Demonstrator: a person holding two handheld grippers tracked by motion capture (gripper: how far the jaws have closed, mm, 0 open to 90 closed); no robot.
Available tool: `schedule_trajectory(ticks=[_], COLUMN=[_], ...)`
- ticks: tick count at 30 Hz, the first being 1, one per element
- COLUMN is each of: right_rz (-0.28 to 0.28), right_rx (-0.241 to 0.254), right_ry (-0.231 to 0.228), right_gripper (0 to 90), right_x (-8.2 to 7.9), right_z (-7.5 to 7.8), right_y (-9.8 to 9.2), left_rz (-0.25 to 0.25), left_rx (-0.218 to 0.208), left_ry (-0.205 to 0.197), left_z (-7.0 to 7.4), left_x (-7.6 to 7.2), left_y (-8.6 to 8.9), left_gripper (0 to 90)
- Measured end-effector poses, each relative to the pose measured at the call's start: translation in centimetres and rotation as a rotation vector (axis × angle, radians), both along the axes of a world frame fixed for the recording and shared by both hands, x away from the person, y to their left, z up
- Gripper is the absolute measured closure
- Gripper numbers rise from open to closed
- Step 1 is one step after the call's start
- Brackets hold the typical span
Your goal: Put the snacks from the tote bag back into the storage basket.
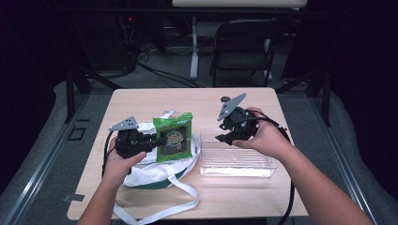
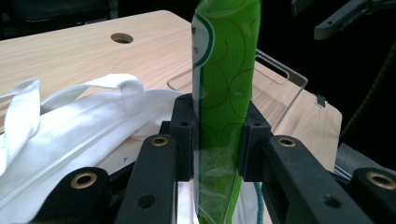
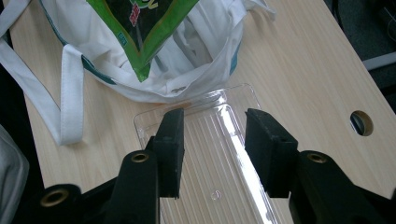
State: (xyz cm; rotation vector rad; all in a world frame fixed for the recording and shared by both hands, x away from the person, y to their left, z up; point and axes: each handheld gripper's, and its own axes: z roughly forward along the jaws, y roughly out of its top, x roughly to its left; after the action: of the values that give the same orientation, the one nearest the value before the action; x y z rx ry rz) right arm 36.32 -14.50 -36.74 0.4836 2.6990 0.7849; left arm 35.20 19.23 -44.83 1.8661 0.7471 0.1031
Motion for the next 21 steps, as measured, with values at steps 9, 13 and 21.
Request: schedule_trajectory(ticks=[9, 13, 21], right_rz=[0.025, 0.035, 0.087], right_rx=[-0.005, -0.004, -0.017], right_ry=[-0.008, -0.012, -0.018], right_gripper=[52.7, 50.2, 46.7], right_x=[0.2, 0.3, 0.4], right_z=[1.6, 2.3, 3.3], right_y=[0.8, 1.1, 2.1], left_rz=[-0.025, -0.033, -0.051], left_rx=[-0.003, 0.001, -0.002], left_ry=[-0.016, -0.018, -0.025], left_z=[0.3, 0.4, 0.4], left_x=[-0.3, -0.4, -0.6], left_y=[-0.6, -0.8, -1.3], left_gripper=[72.2, 72.2, 72.2])
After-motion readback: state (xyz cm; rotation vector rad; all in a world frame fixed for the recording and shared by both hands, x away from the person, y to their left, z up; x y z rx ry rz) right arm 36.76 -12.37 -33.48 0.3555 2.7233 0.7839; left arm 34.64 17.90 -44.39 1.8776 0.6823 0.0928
